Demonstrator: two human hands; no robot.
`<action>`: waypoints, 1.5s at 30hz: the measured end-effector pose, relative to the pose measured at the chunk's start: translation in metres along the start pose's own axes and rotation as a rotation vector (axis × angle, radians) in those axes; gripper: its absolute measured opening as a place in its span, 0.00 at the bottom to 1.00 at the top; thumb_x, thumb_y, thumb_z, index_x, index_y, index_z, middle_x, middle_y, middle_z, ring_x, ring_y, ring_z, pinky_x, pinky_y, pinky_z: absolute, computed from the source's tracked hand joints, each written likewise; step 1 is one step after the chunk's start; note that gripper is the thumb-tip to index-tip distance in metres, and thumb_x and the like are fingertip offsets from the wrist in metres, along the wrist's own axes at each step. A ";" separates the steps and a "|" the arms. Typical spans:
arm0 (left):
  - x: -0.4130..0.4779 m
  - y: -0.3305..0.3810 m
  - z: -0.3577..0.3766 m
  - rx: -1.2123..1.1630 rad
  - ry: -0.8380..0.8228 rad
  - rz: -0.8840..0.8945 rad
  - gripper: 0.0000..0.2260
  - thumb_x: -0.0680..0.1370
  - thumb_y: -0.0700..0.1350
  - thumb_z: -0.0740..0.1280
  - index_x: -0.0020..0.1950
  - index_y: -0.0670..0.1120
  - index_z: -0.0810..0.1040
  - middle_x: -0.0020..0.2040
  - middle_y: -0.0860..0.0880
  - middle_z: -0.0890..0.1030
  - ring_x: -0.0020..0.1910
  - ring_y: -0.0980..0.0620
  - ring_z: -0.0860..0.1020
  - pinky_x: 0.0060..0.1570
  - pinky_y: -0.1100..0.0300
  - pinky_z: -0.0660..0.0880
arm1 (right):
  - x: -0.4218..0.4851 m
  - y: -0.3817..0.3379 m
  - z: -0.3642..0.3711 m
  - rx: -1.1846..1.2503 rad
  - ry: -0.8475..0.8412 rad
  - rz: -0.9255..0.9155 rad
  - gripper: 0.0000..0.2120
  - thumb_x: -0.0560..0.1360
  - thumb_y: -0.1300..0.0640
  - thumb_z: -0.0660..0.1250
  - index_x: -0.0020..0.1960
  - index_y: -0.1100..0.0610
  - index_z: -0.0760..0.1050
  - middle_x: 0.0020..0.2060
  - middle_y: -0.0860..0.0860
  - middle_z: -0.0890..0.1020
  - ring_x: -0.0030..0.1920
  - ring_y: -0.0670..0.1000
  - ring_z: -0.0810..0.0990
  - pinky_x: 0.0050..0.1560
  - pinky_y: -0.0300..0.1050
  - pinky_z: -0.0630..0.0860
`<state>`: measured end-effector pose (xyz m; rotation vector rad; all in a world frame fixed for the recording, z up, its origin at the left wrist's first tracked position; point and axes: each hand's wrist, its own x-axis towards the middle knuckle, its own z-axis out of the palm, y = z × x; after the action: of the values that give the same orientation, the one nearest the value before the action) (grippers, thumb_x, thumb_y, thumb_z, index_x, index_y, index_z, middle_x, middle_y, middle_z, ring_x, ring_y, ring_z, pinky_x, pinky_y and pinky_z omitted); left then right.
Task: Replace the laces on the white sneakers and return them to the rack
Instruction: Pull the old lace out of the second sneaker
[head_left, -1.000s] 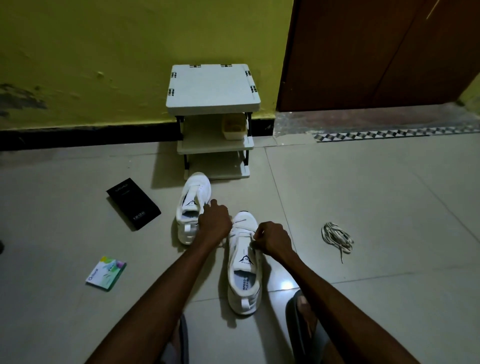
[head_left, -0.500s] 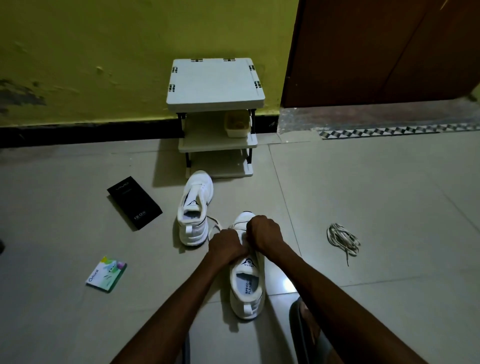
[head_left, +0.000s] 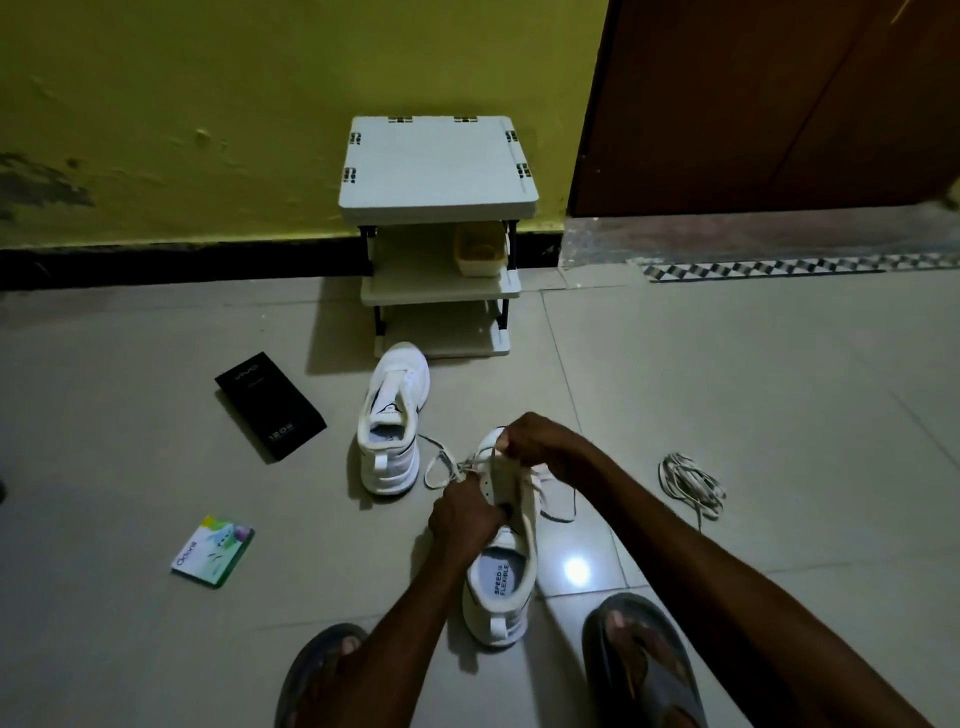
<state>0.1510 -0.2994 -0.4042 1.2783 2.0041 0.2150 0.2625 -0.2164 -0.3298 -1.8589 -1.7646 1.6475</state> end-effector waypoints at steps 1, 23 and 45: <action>0.001 0.000 0.000 -0.016 -0.013 -0.015 0.25 0.71 0.59 0.71 0.65 0.49 0.76 0.64 0.44 0.78 0.63 0.41 0.76 0.60 0.52 0.73 | -0.003 -0.010 -0.006 0.077 0.003 -0.018 0.09 0.77 0.67 0.61 0.39 0.60 0.73 0.36 0.54 0.73 0.33 0.47 0.71 0.35 0.38 0.70; 0.007 -0.008 -0.001 -0.017 -0.028 0.031 0.24 0.71 0.62 0.70 0.62 0.52 0.77 0.62 0.47 0.80 0.61 0.44 0.77 0.58 0.56 0.75 | -0.034 0.004 -0.006 -0.909 0.011 0.132 0.27 0.75 0.35 0.63 0.58 0.59 0.73 0.57 0.56 0.80 0.54 0.57 0.80 0.50 0.46 0.73; 0.007 -0.006 -0.002 -0.005 -0.037 -0.001 0.28 0.67 0.64 0.72 0.62 0.50 0.77 0.61 0.45 0.80 0.59 0.43 0.78 0.55 0.55 0.75 | -0.052 0.065 -0.053 0.045 -0.101 0.031 0.16 0.78 0.49 0.66 0.49 0.63 0.80 0.43 0.55 0.81 0.39 0.52 0.76 0.33 0.40 0.71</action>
<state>0.1439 -0.2965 -0.4095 1.2690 1.9712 0.1947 0.3556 -0.2465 -0.3208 -1.8232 -1.7289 1.8075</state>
